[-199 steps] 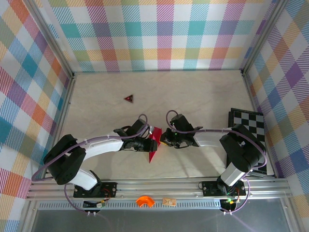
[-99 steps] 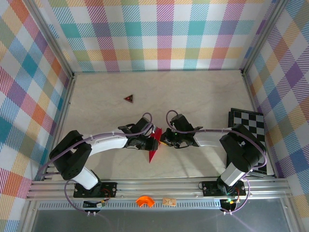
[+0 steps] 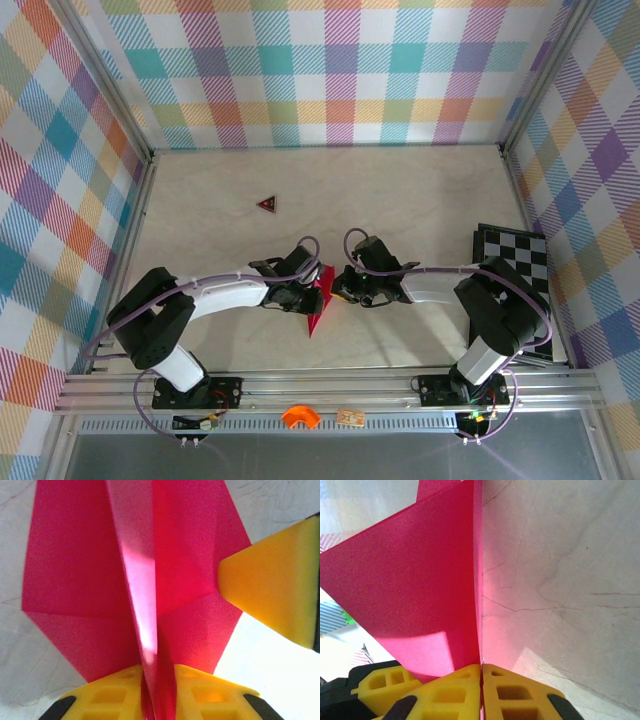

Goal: Fold a paper plane with a square sheet of paper (pick it up from the middle)

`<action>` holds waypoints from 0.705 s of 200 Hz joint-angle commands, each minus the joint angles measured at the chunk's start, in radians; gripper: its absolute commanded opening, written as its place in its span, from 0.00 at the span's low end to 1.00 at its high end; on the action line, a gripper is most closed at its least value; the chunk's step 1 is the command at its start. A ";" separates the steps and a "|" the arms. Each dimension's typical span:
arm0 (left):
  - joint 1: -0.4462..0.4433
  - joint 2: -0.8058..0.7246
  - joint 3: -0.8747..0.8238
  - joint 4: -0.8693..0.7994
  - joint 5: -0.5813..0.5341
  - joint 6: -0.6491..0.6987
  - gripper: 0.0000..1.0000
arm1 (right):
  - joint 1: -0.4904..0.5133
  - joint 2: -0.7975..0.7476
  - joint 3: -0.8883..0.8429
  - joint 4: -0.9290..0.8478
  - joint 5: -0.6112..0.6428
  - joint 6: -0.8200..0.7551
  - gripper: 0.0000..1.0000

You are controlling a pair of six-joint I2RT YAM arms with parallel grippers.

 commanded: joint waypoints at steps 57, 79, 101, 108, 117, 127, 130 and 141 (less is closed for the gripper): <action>-0.018 0.034 0.021 -0.002 -0.016 0.009 0.21 | -0.005 0.026 0.005 0.019 -0.020 0.006 0.11; -0.021 0.038 0.017 0.000 -0.020 0.008 0.20 | -0.005 0.022 0.003 0.022 -0.019 0.005 0.12; -0.021 0.039 0.016 0.007 -0.017 0.005 0.20 | -0.005 0.017 0.003 0.021 -0.017 0.005 0.14; -0.021 0.040 0.013 0.013 -0.012 0.002 0.20 | -0.006 0.015 0.003 0.019 -0.015 0.005 0.15; -0.022 0.041 0.008 0.021 -0.007 -0.004 0.21 | -0.007 0.014 0.003 0.020 -0.014 0.003 0.15; -0.022 0.041 0.004 0.020 -0.007 -0.011 0.21 | -0.006 0.011 0.003 0.018 -0.016 0.002 0.15; -0.021 0.042 0.002 0.021 -0.008 -0.012 0.20 | -0.007 0.010 0.003 0.017 -0.016 0.002 0.15; -0.021 0.041 0.001 0.020 -0.016 -0.016 0.16 | -0.006 0.005 0.003 0.012 -0.015 0.002 0.17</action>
